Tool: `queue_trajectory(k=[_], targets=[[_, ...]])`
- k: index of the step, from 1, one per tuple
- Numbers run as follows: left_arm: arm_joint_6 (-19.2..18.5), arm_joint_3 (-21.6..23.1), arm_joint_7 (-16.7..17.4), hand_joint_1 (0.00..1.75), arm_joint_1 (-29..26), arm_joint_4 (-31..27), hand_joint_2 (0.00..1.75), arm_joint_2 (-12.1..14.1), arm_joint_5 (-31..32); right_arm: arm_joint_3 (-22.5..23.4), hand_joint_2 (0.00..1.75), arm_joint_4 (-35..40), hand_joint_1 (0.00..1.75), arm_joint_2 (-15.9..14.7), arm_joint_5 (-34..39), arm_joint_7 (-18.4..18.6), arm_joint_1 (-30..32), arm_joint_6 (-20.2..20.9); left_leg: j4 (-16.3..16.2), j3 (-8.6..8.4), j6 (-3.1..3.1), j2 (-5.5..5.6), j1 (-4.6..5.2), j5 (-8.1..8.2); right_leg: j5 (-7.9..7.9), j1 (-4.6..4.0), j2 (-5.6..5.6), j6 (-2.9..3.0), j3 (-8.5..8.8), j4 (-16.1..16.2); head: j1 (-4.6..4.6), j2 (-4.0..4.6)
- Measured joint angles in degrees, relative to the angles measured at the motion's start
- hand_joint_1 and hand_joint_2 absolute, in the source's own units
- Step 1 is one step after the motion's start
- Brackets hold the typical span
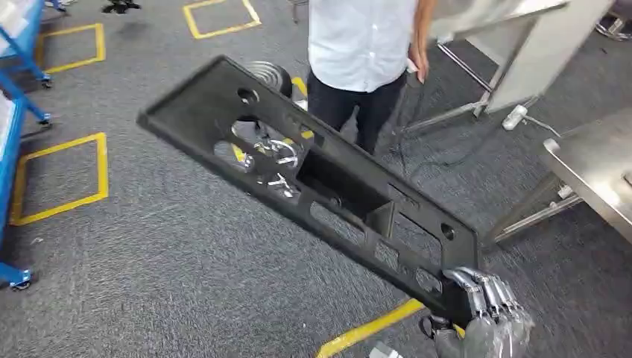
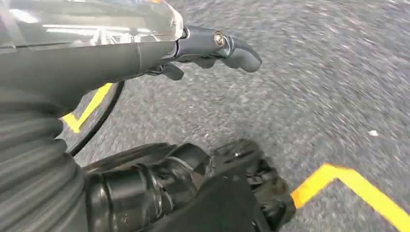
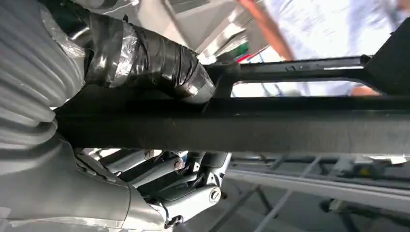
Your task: Take the parts from the cabinet and place them on the table.
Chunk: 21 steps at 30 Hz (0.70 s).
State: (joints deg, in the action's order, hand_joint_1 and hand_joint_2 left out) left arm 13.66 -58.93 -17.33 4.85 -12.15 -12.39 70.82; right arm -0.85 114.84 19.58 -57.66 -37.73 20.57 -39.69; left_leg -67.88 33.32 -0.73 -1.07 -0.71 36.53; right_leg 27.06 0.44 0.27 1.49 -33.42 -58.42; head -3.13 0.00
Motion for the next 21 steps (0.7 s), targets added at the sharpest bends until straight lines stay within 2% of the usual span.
queue_trajectory(k=[1,2,3,4,5,6,7,8,9,11,12,13,14,15,16,17,18,19,20,21], targets=[[-0.02,0.0,0.0,0.0,-0.07,0.0,1.75,0.0,0.0,0.09,1.75,0.02,1.75,0.02,0.0,0.0,0.0,0.0,-4.86,2.4,-0.07,0.45,0.01,1.9,-0.03,-0.12,-0.83,0.08,-0.08,-0.03,0.0,0.0],[-0.13,-0.02,-0.07,0.0,-0.17,0.0,1.75,0.0,0.0,0.2,1.75,0.0,1.75,0.02,0.0,0.0,0.04,0.0,-7.81,3.96,-0.05,0.53,0.02,2.41,-0.06,-0.21,-1.62,0.12,-0.1,-0.11,0.0,0.0],[-0.22,-0.02,-0.15,0.0,-0.34,0.0,1.75,0.0,0.0,0.29,1.75,0.0,1.75,0.02,0.07,0.0,0.08,0.02,-8.01,4.25,0.09,0.54,0.02,1.41,-0.07,-0.27,-2.55,0.13,-0.07,-0.19,0.0,0.0],[-0.35,-0.02,-0.18,0.0,-0.45,0.0,1.75,0.02,0.0,0.42,1.75,0.0,1.75,0.02,0.07,0.0,0.09,0.02,-5.55,3.41,0.31,0.64,0.03,-0.73,-0.06,-0.32,-3.43,0.13,-0.03,-0.29,0.02,0.0],[-0.52,-0.02,-0.2,0.0,-0.44,0.0,1.75,0.04,0.0,0.55,1.75,0.02,1.75,0.02,0.09,0.0,0.09,0.02,-0.21,1.14,0.67,1.07,0.04,-4.06,-0.07,-0.34,-4.37,0.11,0.05,-0.36,0.0,0.0],[-0.59,-0.02,-0.24,0.0,-0.4,0.0,1.75,0.07,0.09,0.64,1.75,0.0,1.75,0.02,0.15,0.0,0.1,0.0,5.08,-1.14,1.04,2.35,0.05,-6.72,-0.09,-0.36,-5.05,0.07,0.12,-0.4,0.02,0.0],[-0.68,-0.02,-0.24,0.0,-0.47,0.0,1.75,0.13,0.09,0.68,1.75,0.0,1.75,0.04,0.31,0.0,0.09,0.0,8.95,-2.51,1.44,5.94,0.03,-7.55,-0.13,-0.17,-5.47,-0.06,-0.05,-0.46,-0.02,0.0],[-0.68,-0.04,-0.26,0.0,-0.45,0.0,1.75,0.17,0.09,0.7,1.75,0.02,1.75,0.04,0.39,0.0,0.03,0.02,10.18,-2.86,1.52,6.71,-0.11,-7.2,-0.13,-0.48,-6.11,-0.5,-0.36,-0.79,-0.02,0.0],[-0.7,-0.04,-0.33,0.0,-0.31,0.0,1.75,0.17,0.11,0.7,1.75,0.02,1.75,0.07,0.41,0.0,0.08,0.0,9.98,-2.9,1.51,6.01,0.14,-7.26,-0.34,-0.17,-6.67,-0.89,-0.62,-0.64,0.02,0.0],[-0.74,-0.02,-0.31,0.0,-0.22,0.0,1.75,0.17,0.15,0.83,1.75,0.04,1.75,0.09,0.42,-0.02,0.19,0.0,9.99,-3.07,1.95,4.86,0.38,-7.44,-0.76,0.11,-8.12,-1.81,-0.84,-0.33,-0.02,0.0],[-0.74,-0.04,-0.29,0.0,-0.25,0.02,1.75,0.06,0.15,0.9,1.75,0.11,1.75,0.09,0.44,-0.02,0.24,0.0,10.81,-3.16,2.47,4.08,-0.38,-7.93,-0.8,-0.34,-8.63,-2.18,-1.11,-0.41,0.0,0.0],[-0.72,-0.04,-0.29,0.0,-0.15,0.02,1.75,0.09,0.17,0.94,1.75,0.13,1.75,0.11,0.52,-0.13,0.48,0.0,11.1,-3.31,2.88,3.1,-0.34,-8.19,0.42,-0.41,-5.22,-2.28,-1.65,-1.75,-0.11,0.0],[-0.72,-0.04,-0.31,0.0,-0.11,0.02,1.75,0.04,0.22,0.96,1.75,0.11,1.75,0.09,0.59,-0.22,0.35,0.0,11.12,-3.24,3.12,2.35,-0.3,-8.25,2.67,-0.4,-2.78,-2.42,-3.17,-4.94,-0.35,0.0],[-0.77,-0.04,-0.29,0.0,-0.18,0.02,1.75,0.02,0.26,0.96,1.75,0.09,1.75,0.11,0.7,-0.26,0.29,0.0,11.08,-3.18,3.13,1.66,-0.21,-8.24,4.71,-0.29,-1.67,-2.65,-4.88,-8.65,-0.37,0.0],[-0.76,-0.04,-0.29,0.0,-0.37,0.02,1.75,0.04,0.28,0.96,1.75,0.07,1.75,0.11,0.81,-0.44,0.31,0.0,11.06,-3.18,3.2,0.69,-0.12,-8.15,6.78,-0.12,-1.02,-2.87,-7.05,-13.37,-0.35,0.0],[-0.76,-0.04,-0.29,0.0,-0.48,0.02,1.75,0.07,0.31,0.98,1.75,0.07,1.75,0.11,0.94,-0.5,0.36,0.0,11.03,-3.17,3.18,-0.25,-0.1,-8.06,7.79,0.01,-0.8,-3.07,-8.67,-16.76,-0.37,0.0],[-0.76,-0.04,-0.26,0.0,-0.52,0.02,1.75,0.09,0.33,0.99,1.75,-0.02,1.75,0.11,0.94,-0.52,0.38,0.0,11.0,-3.2,3.14,-1.13,-0.1,-7.96,7.37,0.17,-0.64,-3.18,-9.02,-17.59,-0.35,0.0],[-0.77,-0.04,-0.29,0.0,-0.46,0.02,1.75,0.09,0.33,1.01,1.75,-0.09,1.75,0.11,0.96,-0.52,0.4,0.0,10.96,-3.27,3.03,-1.86,-0.09,-7.84,5.83,0.3,-0.47,-3.25,-8.03,-15.75,-0.37,0.0],[-0.77,-0.04,-0.31,0.0,-0.39,0.02,1.75,0.09,0.33,1.05,1.75,-0.13,1.75,0.11,0.96,-0.52,0.4,0.0,10.9,-3.4,2.96,-2.52,-0.09,-7.67,3.56,0.32,-0.13,-3.19,-5.86,-11.84,-0.35,0.0],[-0.79,-0.04,-0.33,0.0,-0.3,0.02,1.75,0.07,0.33,1.05,1.75,-0.13,1.75,0.11,1.03,-0.55,0.39,0.0,10.84,-3.69,2.73,-3.12,-0.09,-7.41,0.86,0.27,0.83,-2.97,-2.5,-5.89,-0.37,0.0]])
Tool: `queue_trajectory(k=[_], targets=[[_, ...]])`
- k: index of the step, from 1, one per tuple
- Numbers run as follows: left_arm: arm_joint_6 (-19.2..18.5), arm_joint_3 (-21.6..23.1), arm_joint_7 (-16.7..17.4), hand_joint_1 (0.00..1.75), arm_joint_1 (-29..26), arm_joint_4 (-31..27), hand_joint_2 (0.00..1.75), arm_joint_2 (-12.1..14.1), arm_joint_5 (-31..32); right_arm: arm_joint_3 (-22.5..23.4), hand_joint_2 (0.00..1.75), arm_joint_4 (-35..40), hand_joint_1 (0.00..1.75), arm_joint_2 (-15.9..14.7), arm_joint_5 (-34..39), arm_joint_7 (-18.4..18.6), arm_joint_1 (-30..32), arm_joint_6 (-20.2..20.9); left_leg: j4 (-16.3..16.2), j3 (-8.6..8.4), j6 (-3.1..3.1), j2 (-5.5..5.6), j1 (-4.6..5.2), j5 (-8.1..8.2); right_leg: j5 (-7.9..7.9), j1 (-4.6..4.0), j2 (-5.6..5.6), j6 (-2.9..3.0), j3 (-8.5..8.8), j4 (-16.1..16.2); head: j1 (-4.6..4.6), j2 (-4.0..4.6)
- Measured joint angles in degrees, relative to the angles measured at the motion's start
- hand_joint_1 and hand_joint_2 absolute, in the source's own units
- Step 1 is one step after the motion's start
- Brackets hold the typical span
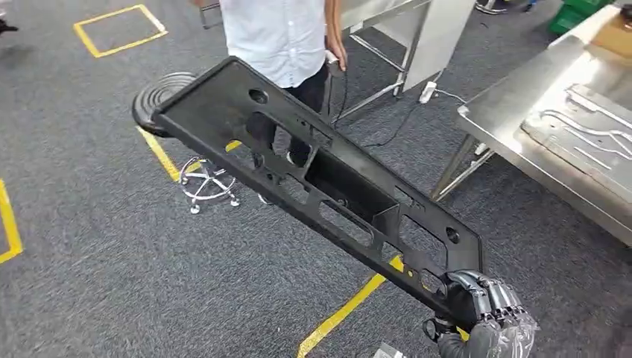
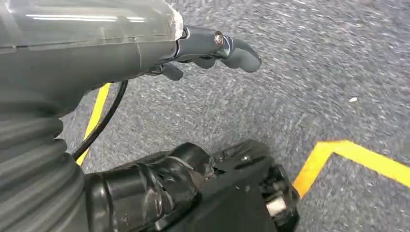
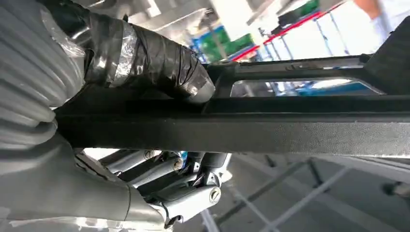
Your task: Take the parts from the cabinet and place them on the table.
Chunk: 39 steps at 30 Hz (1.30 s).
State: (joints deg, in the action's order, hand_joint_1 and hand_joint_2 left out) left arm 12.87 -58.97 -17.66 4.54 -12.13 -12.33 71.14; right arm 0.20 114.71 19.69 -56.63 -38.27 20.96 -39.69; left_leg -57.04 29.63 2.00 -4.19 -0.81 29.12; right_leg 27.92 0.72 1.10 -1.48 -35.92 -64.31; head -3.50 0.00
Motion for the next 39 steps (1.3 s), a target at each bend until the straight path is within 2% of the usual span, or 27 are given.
queue_trajectory(k=[1,2,6,8,9,11,12,13,15,16,17,18,21,22,23,24,26,27,28,30,31,32,33,36,37,38,39], targets=[[0.0,0.0,-0.02,0.0,0.01,0.0,1.75,0.0,0.0,0.0,1.75,0.0,1.75,0.0,0.0,-0.06,-0.03,0.0,-0.01,-0.36,-0.27,-0.47,0.1,0.23,-1.0,-0.27,2.71,0.4,2.55,4.66,0.0,0.0],[0.0,0.0,-0.19,0.0,-0.01,0.0,1.75,0.0,-0.02,0.0,1.75,-0.02,1.75,0.0,0.02,-0.15,-0.19,0.0,-0.1,-0.41,-0.68,-0.99,0.54,0.49,-0.15,-1.15,3.92,0.74,2.96,5.63,-0.02,0.0],[0.0,0.0,-0.44,0.0,0.44,0.0,1.75,0.02,-0.24,0.02,1.75,-0.02,1.75,0.07,0.07,-0.22,-0.01,0.0,0.04,-1.12,-1.65,-3.22,0.63,0.96,-0.56,-0.79,1.14,1.93,2.59,6.01,0.04,0.0],[0.0,0.0,-0.61,0.0,0.45,0.0,1.75,0.07,-0.26,0.0,1.75,-0.04,1.75,0.2,0.04,-0.33,-0.11,0.0,-3.23,0.15,-2.28,1.88,0.16,3.55,-0.89,-0.37,0.11,2.61,2.92,6.32,0.09,0.0],[-0.02,0.0,-0.63,0.0,0.39,0.0,1.75,0.07,-0.26,-0.07,1.75,-0.13,1.75,0.28,0.04,-0.37,-0.14,0.0,-7.59,2.27,-2.37,3.16,0.1,5.99,-0.88,-0.35,-0.45,2.84,2.83,6.32,0.11,0.0],[-0.11,0.0,-0.81,0.0,0.21,0.0,1.75,0.07,-0.26,-0.09,1.75,-0.22,1.75,0.31,0.04,-0.46,-0.12,0.0,-16.69,6.7,-2.6,3.67,0.11,9.75,-0.87,-0.45,-1.88,2.96,2.72,6.25,0.11,0.0],[-0.3,0.0,-1.09,0.0,0.05,0.0,1.75,0.07,-0.26,-0.09,1.75,-0.35,1.75,0.31,0.04,-0.5,-0.1,0.0,-18.72,7.8,-2.63,3.67,0.1,9.71,-0.87,-0.47,-2.72,2.96,2.73,6.15,0.11,0.0],[-0.39,0.0,-1.37,0.0,-0.13,0.0,1.75,0.09,-0.24,-0.09,1.75,-0.52,1.75,0.31,0.04,-0.63,-0.07,0.0,-17.46,7.44,-2.56,3.68,0.1,7.8,-0.86,-0.46,-3.68,2.95,2.81,6.01,0.11,0.0],[-0.7,0.0,-1.73,0.0,-0.04,0.0,1.75,0.17,-0.24,-0.09,1.75,-0.59,1.75,0.31,0.04,-0.83,-0.06,0.0,-9.13,4.0,-2.3,4.23,0.08,2.34,-0.75,-0.37,-5.34,2.8,2.83,5.66,0.11,0.0],[-0.87,0.0,-1.81,0.0,-0.03,0.0,1.75,0.2,-0.24,-0.09,1.75,-0.59,1.75,0.31,0.02,-0.89,-0.06,0.0,-4.33,2.01,-2.1,5.97,-0.03,-0.03,-0.63,-0.35,-5.97,2.59,2.79,5.47,0.11,0.0],[-1.0,-0.02,-1.88,0.0,-0.18,0.0,1.75,0.28,-0.24,-0.11,1.75,-0.65,1.75,0.31,0.04,-0.9,-0.12,0.0,-2.44,1.3,-1.73,9.08,-0.29,0.5,-0.59,-0.37,-6.41,2.39,2.52,5.27,0.09,0.0],[-1.05,-0.02,-2.08,0.0,-0.08,0.0,1.75,0.28,-0.24,-0.22,1.75,-0.74,1.75,0.33,0.04,-0.9,-0.18,0.0,-1.49,1.25,-1.62,9.05,-0.29,0.39,-0.61,-0.54,-7.31,1.97,2.04,4.85,0.09,0.0],[-1.07,0.0,-2.25,0.0,0.03,0.0,1.75,0.31,-0.26,-0.26,1.75,-0.74,1.75,0.33,0.02,-0.96,0.05,0.0,-1.36,1.01,-0.71,7.28,-0.01,0.08,-1.23,-0.3,-9.17,0.7,1.61,5.28,0.09,0.0],[-1.16,-0.02,-2.32,0.0,0.05,-0.02,1.75,0.24,-0.31,-0.26,1.75,-0.76,1.75,0.33,0.0,-0.96,0.13,-0.02,-0.78,0.83,-0.08,6.34,-0.48,-0.34,-0.78,-0.17,-8.23,0.6,1.5,4.77,0.15,0.0],[-1.16,-0.02,-2.41,0.0,0.11,0.0,1.75,0.28,-0.33,-0.26,1.75,-0.76,1.75,0.31,0.0,-0.96,0.1,0.0,-0.51,0.73,0.23,5.79,-0.38,-0.43,0.65,-0.61,-4.95,0.4,0.73,2.98,-0.23,0.0],[-1.22,-0.02,-2.4,0.0,0.09,0.0,1.75,0.28,-0.31,-0.28,1.75,-0.79,1.75,0.31,-0.02,-0.96,-0.02,0.0,-0.51,0.77,0.54,4.98,-0.28,-0.4,2.92,-0.56,-3.07,0.12,-1.11,-0.76,-0.24,0.0],[-1.22,-0.02,-2.4,0.0,-0.13,0.0,1.75,0.33,-0.33,-0.33,1.75,-0.9,1.75,0.31,-0.02,-0.98,-0.01,0.0,-0.55,0.79,0.72,3.19,-0.13,-0.23,6.88,-0.27,-1.74,-0.28,-5.4,-9.73,-0.24,0.0],[-1.22,-0.02,-2.38,0.0,-0.19,0.0,1.75,0.37,-0.35,-0.33,1.75,-0.98,1.75,0.31,-0.02,-0.98,0.0,0.0,-0.58,0.79,0.67,2.35,-0.11,-0.16,7.31,-0.14,-1.6,-0.4,-6.57,-12.16,-0.26,0.0],[-1.25,-0.02,-2.36,0.0,-0.2,0.0,1.75,0.42,-0.33,-0.33,1.75,-1.07,1.75,0.31,-0.02,-0.98,0.04,0.0,-0.59,0.71,0.65,1.6,-0.1,-0.08,6.39,-0.01,-1.46,-0.46,-6.37,-11.81,-0.26,0.0],[-1.29,-0.02,-2.36,0.0,-0.07,0.0,1.75,0.39,-0.31,-0.31,1.75,-1.14,1.75,0.28,-0.02,-0.81,0.05,0.0,-0.59,0.31,0.43,0.25,-0.08,0.26,1.7,0.02,-0.71,-0.22,-1.88,-3.7,-0.28,0.0],[-1.29,-0.02,-2.36,0.0,-0.02,0.0,1.75,0.39,-0.31,-0.33,1.75,-1.14,1.75,0.28,-0.02,-0.83,0.03,0.0,-0.58,-0.06,0.21,-0.29,-0.02,0.45,-0.64,-0.15,0.58,0.19,1.3,1.91,-0.26,0.0],[-1.31,-0.02,-2.36,0.0,-0.05,0.0,1.75,0.37,-0.31,-0.33,1.75,-1.14,1.75,0.28,-0.02,-0.83,-0.06,0.0,-0.54,-0.29,-0.06,-0.78,0.07,0.65,-0.27,-0.76,3.67,0.63,3.12,5.37,-0.26,0.0],[-1.33,-0.02,-2.36,0.0,-0.05,0.0,1.75,0.37,-0.31,-0.39,1.75,-1.14,1.75,0.28,-0.15,-0.83,-0.15,0.0,-0.71,-0.2,-0.44,-1.22,0.39,0.85,-0.33,-1.24,3.62,0.91,3.1,5.73,-0.28,0.0],[-1.57,-0.02,-2.34,0.0,0.26,0.0,1.75,0.37,-0.28,-0.48,1.75,-1.16,1.75,0.28,-0.18,-0.79,0.04,0.0,-0.29,-0.87,-1.09,-3.1,0.53,0.92,-0.42,-1.32,1.62,1.33,2.63,5.76,-0.24,0.0],[-1.68,-0.02,-2.36,0.0,0.33,0.0,1.75,0.39,-0.28,-0.48,1.75,-1.14,1.75,0.28,-0.18,-0.79,0.04,-0.02,-0.57,-0.65,-1.48,-2.81,0.49,1.54,-0.91,-0.33,0.95,1.96,3.13,6.64,-0.2,0.0],[-1.73,-0.02,-2.36,0.0,0.33,0.0,1.75,0.42,-0.28,-0.5,1.75,-1.14,1.75,0.28,-0.18,-0.79,0.0,-0.02,-2.01,-0.38,-1.86,0.55,0.25,2.5,-1.03,-0.37,0.48,2.11,3.24,6.83,-0.2,0.0],[-1.73,-0.02,-2.38,0.0,0.3,0.0,1.75,0.42,-0.28,-0.57,1.75,-1.16,1.75,0.28,-0.26,-0.79,-0.13,0.0,-5.44,1.2,-1.91,2.77,0.17,4.55,-1.11,-0.31,-0.04,2.48,3.13,6.81,-0.13,0.0]])
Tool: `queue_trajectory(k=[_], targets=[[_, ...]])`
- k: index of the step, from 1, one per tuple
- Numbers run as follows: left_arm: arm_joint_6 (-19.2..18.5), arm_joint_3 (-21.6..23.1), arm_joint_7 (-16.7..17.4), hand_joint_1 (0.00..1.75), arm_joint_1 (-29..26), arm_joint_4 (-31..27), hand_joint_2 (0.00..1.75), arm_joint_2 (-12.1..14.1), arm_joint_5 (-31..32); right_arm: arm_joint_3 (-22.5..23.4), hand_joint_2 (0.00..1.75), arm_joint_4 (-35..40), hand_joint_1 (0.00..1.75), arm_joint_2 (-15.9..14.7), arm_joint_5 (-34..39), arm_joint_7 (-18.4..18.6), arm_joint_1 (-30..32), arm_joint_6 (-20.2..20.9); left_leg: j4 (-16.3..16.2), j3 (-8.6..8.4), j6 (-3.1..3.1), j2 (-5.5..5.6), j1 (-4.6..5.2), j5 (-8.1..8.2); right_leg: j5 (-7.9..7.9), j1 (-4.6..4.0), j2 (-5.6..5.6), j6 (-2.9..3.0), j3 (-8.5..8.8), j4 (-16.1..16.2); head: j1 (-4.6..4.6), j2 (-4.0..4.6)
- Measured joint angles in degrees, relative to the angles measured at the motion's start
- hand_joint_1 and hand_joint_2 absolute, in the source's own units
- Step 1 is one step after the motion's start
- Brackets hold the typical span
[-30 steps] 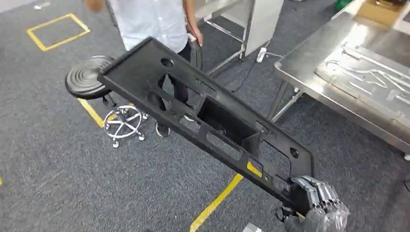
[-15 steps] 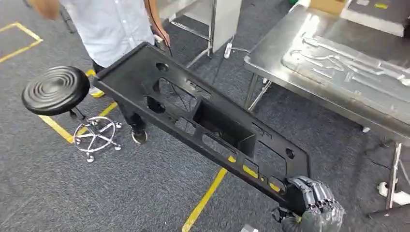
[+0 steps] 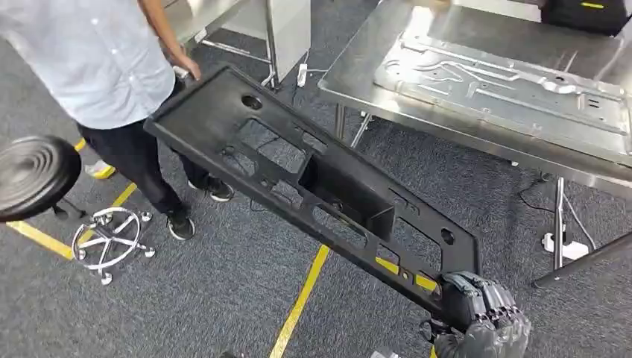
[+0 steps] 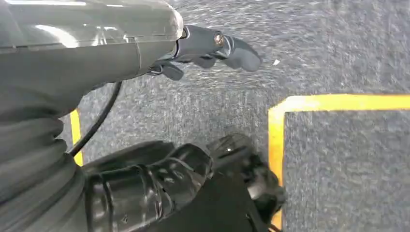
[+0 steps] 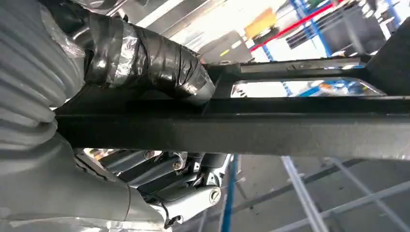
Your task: Take the parts from the cabinet and place them on the table.
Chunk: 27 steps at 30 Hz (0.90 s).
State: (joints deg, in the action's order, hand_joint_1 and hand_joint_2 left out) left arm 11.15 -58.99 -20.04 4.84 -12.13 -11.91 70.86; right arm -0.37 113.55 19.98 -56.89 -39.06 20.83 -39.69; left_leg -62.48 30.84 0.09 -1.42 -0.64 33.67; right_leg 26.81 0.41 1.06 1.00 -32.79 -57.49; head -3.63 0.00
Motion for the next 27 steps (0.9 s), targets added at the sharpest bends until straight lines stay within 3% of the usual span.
queue_trajectory(k=[2,3,4,5,6,7,8,9,12,13,14,15,16,18,19,20,22,23,24,27], targets=[[-0.04,0.0,0.02,0.0,-0.17,0.0,1.75,0.0,0.0,-0.07,1.75,-0.07,1.75,0.0,-0.02,0.0,-0.01,0.0,-9.1,4.5,-0.27,0.88,-0.06,4.23,0.0,-0.05,-1.47,0.04,-0.11,-0.04,0.04,0.0],[-0.11,0.0,0.11,0.0,-0.3,0.0,1.75,0.0,0.0,-0.07,1.75,-0.13,1.75,0.0,-0.11,0.04,0.01,0.0,-12.5,6.27,-0.43,0.88,-0.06,4.84,0.0,-0.08,-2.35,0.04,-0.09,-0.1,0.04,0.0],[-0.18,0.0,0.18,0.0,-0.46,0.0,1.75,0.0,0.0,-0.07,1.75,-0.26,1.75,0.0,-0.24,0.13,0.01,0.0,-12.74,6.61,-0.46,0.89,-0.07,3.91,0.0,-0.07,-3.17,0.03,-0.05,-0.2,0.04,0.0],[-0.17,0.0,0.18,0.0,-0.51,0.0,1.75,0.0,0.0,-0.07,1.75,-0.35,1.75,-0.02,-0.35,0.13,0.04,0.0,-10.48,5.85,-0.42,0.93,-0.11,1.74,0.03,-0.03,-4.05,-0.01,-0.02,-0.38,0.06,0.0],[-0.18,0.0,0.17,0.0,-0.48,0.0,1.75,0.02,0.02,-0.07,1.75,-0.37,1.75,-0.02,-0.39,0.13,0.05,0.0,-6.31,4.17,-0.34,1.13,-0.18,-1.1,0.09,0.04,-4.86,-0.1,-0.01,-0.61,0.04,0.0],[-0.2,0.0,0.17,0.0,-0.4,0.0,1.75,0.07,0.02,-0.07,1.75,-0.37,1.75,-0.02,-0.44,0.13,0.05,0.0,-1.21,2.04,-0.26,2.03,-0.3,-3.94,0.25,0.14,-5.66,-0.35,-0.04,-0.92,0.07,0.0],[-0.2,0.0,0.17,0.0,-0.53,0.0,1.75,0.07,0.02,-0.07,1.75,-0.37,1.75,-0.02,-0.48,0.17,0.04,0.0,2.8,0.48,-0.12,5.05,-0.61,-4.71,0.47,0.24,-6.26,-0.7,-0.3,-1.29,0.0,0.0],[-0.31,0.0,0.2,0.0,-0.53,0.0,1.75,0.07,0.02,-0.09,1.75,-0.39,1.75,-0.02,-0.5,0.37,-0.06,0.0,3.8,0.34,-0.06,6.4,-0.6,-4.27,0.59,-0.17,-6.87,-1.06,-0.77,-2.03,0.05,0.0],[-0.35,0.0,0.26,0.0,-0.28,0.0,1.75,0.07,0.04,-0.17,1.75,-0.39,1.75,-0.07,-0.52,0.5,0.12,0.0,3.31,0.27,0.86,4.73,-0.1,-4.46,-0.03,0.38,-8.59,-2.14,-1.26,-1.49,0.02,0.0],[-0.37,0.0,0.31,0.0,-0.31,0.0,1.75,-0.11,0.0,-0.17,1.75,-0.39,1.75,-0.07,-0.52,0.5,0.16,-0.02,3.86,0.2,1.45,3.85,-0.51,-4.85,-0.09,0.17,-9.42,-2.51,-1.49,-1.57,0.02,0.0],[-0.44,0.0,0.31,0.0,-0.23,0.0,1.75,-0.02,0.04,-0.17,1.75,-0.37,1.75,-0.07,-0.55,0.5,0.27,-0.02,4.07,0.13,1.79,3.16,-0.58,-5.06,0.64,0.08,-6.44,-2.63,-1.67,-2.44,-0.09,0.0],[-0.44,0.0,0.31,0.0,-0.17,0.0,1.75,-0.07,0.04,-0.17,1.75,-0.39,1.75,-0.11,-0.55,0.5,0.06,-0.02,4.14,0.16,2.2,2.48,-0.59,-5.06,2.39,-0.04,-3.78,-2.82,-2.86,-4.84,-0.31,0.0],[-0.5,0.0,0.31,0.0,-0.22,0.0,1.75,-0.07,0.06,-0.24,1.75,-0.39,1.75,-0.13,-0.55,0.52,0.01,-0.02,4.14,0.2,2.32,1.63,-0.45,-4.99,4.95,0.01,-2.23,-3.15,-5.03,-9.45,-0.28,0.0],[-0.5,0.0,0.33,0.0,-0.51,0.0,1.75,-0.02,0.07,-0.35,1.75,-0.42,1.75,-0.15,-0.55,0.52,0.07,0.0,4.12,0.22,2.5,-0.15,-0.26,-4.85,8.37,0.17,-1.52,-3.44,-9.07,-17.88,-0.28,0.0],[-0.5,0.0,0.35,0.0,-0.54,0.0,1.75,0.02,0.07,-0.35,1.75,-0.48,1.75,-0.18,-0.55,0.52,0.09,0.0,4.11,0.2,2.49,-1.0,-0.19,-4.78,8.34,0.29,-1.43,-3.49,-9.88,-19.57,-0.26,0.0],[-0.48,0.0,0.37,0.0,-0.5,0.0,1.75,0.02,0.04,-0.35,1.75,-0.55,1.75,-0.22,-0.55,0.52,0.12,0.0,4.11,0.15,2.49,-1.74,-0.12,-4.69,6.98,0.35,-1.32,-3.45,-9.18,-18.28,-0.28,0.0],[-0.5,0.0,0.37,0.0,-0.36,0.0,1.75,0.0,0.04,-0.35,1.75,-0.61,1.75,-0.28,-0.55,0.66,0.13,0.0,4.11,-0.23,2.32,-2.98,0.02,-4.44,2.17,0.24,-0.4,-2.9,-4.22,-9.31,-0.29,0.0],[-0.5,0.0,0.37,0.0,-0.33,0.0,1.75,0.0,0.04,-0.37,1.75,-0.61,1.75,-0.31,-0.55,0.63,0.09,0.0,4.11,-0.53,2.2,-3.46,0.1,-4.27,0.22,-0.14,1.78,-2.3,-1.33,-4.3,-0.26,0.0],[-0.5,0.0,0.37,0.0,-0.38,0.0,1.75,-0.02,0.04,-0.42,1.75,-0.61,1.75,-0.33,-0.55,0.63,-0.01,0.0,4.03,-0.68,1.89,-3.91,0.37,-4.02,1.04,-0.86,5.13,-1.77,-0.01,-1.72,-0.28,0.0],[-0.5,0.0,0.37,0.0,-0.26,0.0,1.75,0.0,0.11,-0.59,1.75,-0.61,1.75,-0.39,-0.72,1.03,0.04,0.0,4.18,-1.06,1.26,-5.72,0.58,-3.73,0.88,-1.28,3.22,-1.39,-0.49,-1.55,-0.22,0.0]])
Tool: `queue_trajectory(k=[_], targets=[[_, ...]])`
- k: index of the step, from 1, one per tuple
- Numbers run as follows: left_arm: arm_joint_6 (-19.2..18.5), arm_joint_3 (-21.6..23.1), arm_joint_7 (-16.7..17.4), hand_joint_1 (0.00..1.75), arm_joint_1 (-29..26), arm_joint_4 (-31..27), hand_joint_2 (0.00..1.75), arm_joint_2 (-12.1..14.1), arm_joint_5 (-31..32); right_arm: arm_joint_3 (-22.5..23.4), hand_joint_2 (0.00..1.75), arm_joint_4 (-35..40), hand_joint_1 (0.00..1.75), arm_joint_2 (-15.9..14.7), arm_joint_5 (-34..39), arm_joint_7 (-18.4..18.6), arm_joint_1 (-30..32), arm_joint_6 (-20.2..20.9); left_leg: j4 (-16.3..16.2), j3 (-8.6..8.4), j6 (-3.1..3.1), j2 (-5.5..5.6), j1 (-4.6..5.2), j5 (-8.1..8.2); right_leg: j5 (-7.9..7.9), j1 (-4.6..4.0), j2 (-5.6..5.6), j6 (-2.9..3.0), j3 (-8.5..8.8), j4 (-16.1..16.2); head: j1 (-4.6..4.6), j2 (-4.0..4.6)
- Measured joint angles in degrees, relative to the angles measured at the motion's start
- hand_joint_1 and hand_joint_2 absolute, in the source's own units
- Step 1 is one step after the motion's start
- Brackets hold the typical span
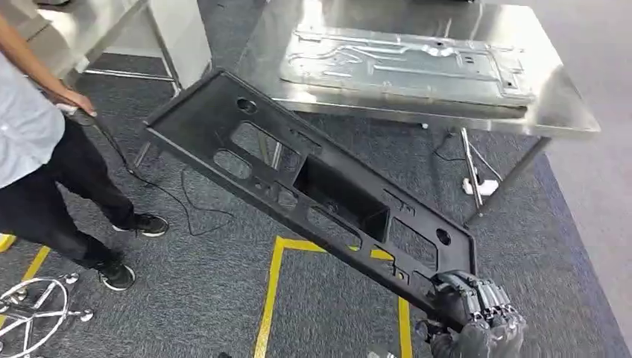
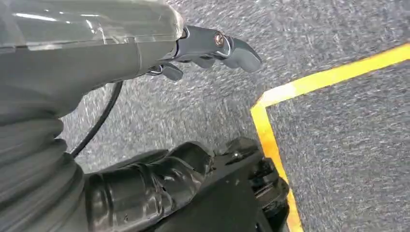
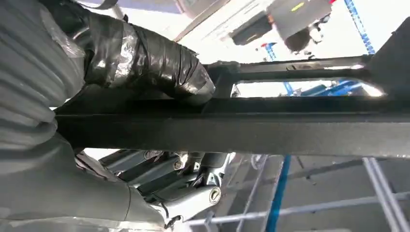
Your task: Take the parts from the cabinet and place them on the table.
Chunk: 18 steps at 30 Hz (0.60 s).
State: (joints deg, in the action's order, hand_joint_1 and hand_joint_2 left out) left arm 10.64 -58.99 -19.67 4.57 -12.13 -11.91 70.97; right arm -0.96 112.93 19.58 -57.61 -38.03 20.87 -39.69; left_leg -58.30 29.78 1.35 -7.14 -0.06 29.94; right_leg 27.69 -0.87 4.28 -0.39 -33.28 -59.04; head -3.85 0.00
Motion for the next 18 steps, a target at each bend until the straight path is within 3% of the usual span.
queue_trajectory(k=[1,2,3,4,6,7,8,9,11,12,13,16,18], targets=[[0.0,0.0,0.0,0.0,0.1,0.0,1.75,-0.02,0.0,0.0,1.75,0.0,1.75,-0.04,0.0,0.17,0.01,-0.02,0.07,-0.42,-0.36,-0.77,0.21,0.17,-0.24,0.29,-0.86,0.4,0.12,0.55,0.0,0.0],[0.0,0.0,0.02,0.0,0.11,0.0,1.75,0.04,0.0,0.0,1.75,-0.02,1.75,-0.07,-0.02,0.3,0.13,-0.02,-0.53,-0.28,-0.87,0.74,-0.13,0.77,-0.61,1.0,-1.42,0.73,0.59,1.04,0.02,0.0],[-0.02,0.0,-0.02,0.0,0.07,0.0,1.75,0.02,0.0,-0.06,1.75,-0.02,1.75,-0.06,-0.04,0.35,0.01,-0.02,-2.4,0.37,-1.06,3.71,-0.2,2.11,-0.66,1.04,-1.81,1.03,0.58,1.1,0.02,0.0],[-0.02,0.0,-0.02,0.0,0.02,0.0,1.75,0.02,0.02,-0.29,1.75,-0.07,1.75,-0.07,-0.13,0.52,-0.06,-0.02,-6.26,2.22,-1.1,5.49,-0.25,4.35,-0.64,1.06,-2.3,1.26,0.43,1.04,0.07,0.0],[-0.02,-0.11,-0.02,0.0,-0.07,0.0,1.75,0.04,0.9,-0.83,1.75,-0.15,1.75,-0.22,-0.96,2.29,-0.1,0.0,-15.15,6.69,-1.27,6.57,-0.32,8.11,-0.57,1.04,-3.38,1.39,0.37,0.95,0.11,0.0],[-0.02,-0.37,-0.02,0.0,-0.17,0.0,1.75,0.04,1.3,-1.02,1.75,-0.28,1.75,-0.47,-1.65,3.28,-0.14,0.0,-17.47,8.06,-1.35,6.61,-0.32,8.28,-0.53,1.04,-3.84,1.44,0.39,0.83,0.11,0.0],[-0.02,-0.64,-0.02,0.0,-0.22,0.0,1.75,0.04,1.6,-1.16,1.75,-0.46,1.75,-0.7,-2.19,3.78,-0.14,0.0,-17.03,8.19,-1.37,6.61,-0.37,7.05,-0.44,1.08,-4.28,1.41,0.42,0.66,0.11,0.0],[-0.02,-0.87,0.04,0.0,-0.32,0.0,1.75,0.06,1.83,-1.2,1.75,-0.63,1.75,-0.87,-2.77,3.76,-0.14,0.0,-13.92,7.1,-1.4,6.61,-0.52,4.41,-0.28,1.16,-4.69,1.25,0.43,0.4,0.11,0.0],[-0.44,-1.03,0.13,0.0,-0.23,0.0,1.75,0.15,2.01,-1.31,1.75,-0.81,1.75,-0.94,-4.46,3.04,-0.24,0.0,-4.02,2.98,-1.48,6.66,-0.84,-1.26,0.24,1.32,-5.21,0.74,0.48,-0.33,0.11,0.0],[-1.05,-1.07,0.13,0.0,-0.22,0.02,1.75,0.13,2.18,-1.38,1.75,-0.98,1.75,-0.98,-5.12,2.88,-0.42,0.0,-2.53,2.38,-1.45,7.25,-0.79,-0.17,0.48,1.05,-5.28,0.33,0.12,-0.67,0.13,0.0],[-1.49,-1.11,0.04,0.0,-0.01,0.02,1.75,0.11,2.3,-1.55,1.75,-1.2,1.75,-1.07,-5.33,2.99,-0.56,0.0,-2.0,2.5,-0.82,7.38,-0.74,-0.68,0.61,0.89,-5.42,0.13,-0.21,-1.25,0.2,0.0],[-2.03,-1.16,-0.22,0.0,0.02,0.02,1.75,0.17,2.4,-2.09,1.75,-1.79,1.75,-1.53,-5.21,3.5,-0.65,0.0,-2.14,2.76,-0.14,7.33,-0.43,-0.87,0.2,0.94,-5.41,-0.57,-0.18,-0.82,0.18,0.0],[-1.92,-1.18,-0.22,0.0,-0.01,0.02,1.75,0.15,2.43,-2.38,1.75,-1.9,1.75,-1.79,-5.0,4.42,-0.77,-0.02,-1.6,2.55,0.6,7.17,-0.81,-1.24,1.75,1.12,-4.93,-1.23,-0.76,-2.59,0.11,0.0]])
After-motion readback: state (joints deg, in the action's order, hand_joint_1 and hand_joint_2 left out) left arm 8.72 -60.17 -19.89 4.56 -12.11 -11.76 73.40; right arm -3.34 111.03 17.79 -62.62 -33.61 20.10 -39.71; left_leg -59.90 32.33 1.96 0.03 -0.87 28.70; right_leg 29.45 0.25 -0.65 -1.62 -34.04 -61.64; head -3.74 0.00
